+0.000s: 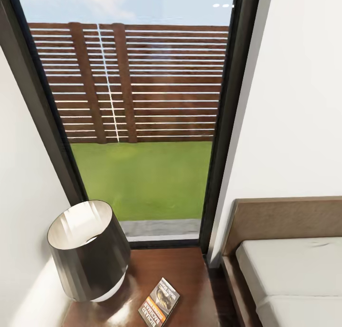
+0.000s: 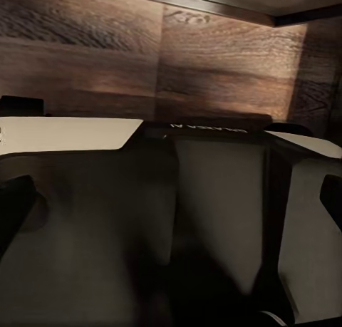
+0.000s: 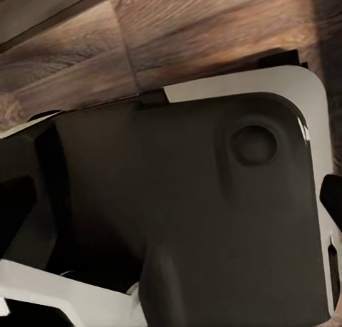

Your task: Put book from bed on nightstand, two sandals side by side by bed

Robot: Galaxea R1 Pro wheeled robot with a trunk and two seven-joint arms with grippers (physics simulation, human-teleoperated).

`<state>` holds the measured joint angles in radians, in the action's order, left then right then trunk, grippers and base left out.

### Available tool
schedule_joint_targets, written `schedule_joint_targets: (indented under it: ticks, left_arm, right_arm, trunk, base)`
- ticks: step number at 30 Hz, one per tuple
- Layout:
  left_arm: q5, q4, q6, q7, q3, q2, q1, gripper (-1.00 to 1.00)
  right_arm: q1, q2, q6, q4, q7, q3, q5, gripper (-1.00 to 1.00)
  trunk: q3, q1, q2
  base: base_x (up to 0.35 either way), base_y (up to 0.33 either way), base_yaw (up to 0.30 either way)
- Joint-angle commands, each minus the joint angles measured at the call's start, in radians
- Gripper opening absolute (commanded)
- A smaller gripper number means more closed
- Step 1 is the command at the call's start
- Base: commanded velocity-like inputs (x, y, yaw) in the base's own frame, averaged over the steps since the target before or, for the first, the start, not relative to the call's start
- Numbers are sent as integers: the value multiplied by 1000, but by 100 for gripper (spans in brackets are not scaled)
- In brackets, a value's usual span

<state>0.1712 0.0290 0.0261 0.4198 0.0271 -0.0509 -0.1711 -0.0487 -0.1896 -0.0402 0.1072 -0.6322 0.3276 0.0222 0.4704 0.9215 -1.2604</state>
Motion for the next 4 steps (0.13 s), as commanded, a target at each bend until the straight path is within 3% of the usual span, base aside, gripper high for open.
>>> schedule_joint_targets:
  ticks: [1,4]
  left_arm:
    - [4,-1,2,5,2,0,-1,100]
    - [4,-1,2,4,2,0,-1,100]
  right_arm:
    - [0,1,-4,0,-4,7,2,100]
    - [0,4,-4,1,-4,7,2,100]
  trunk:
    - [1,0,-1]
    - [1,0,-1]
  base:
    - [0,0,0]
    - [0,0,0]
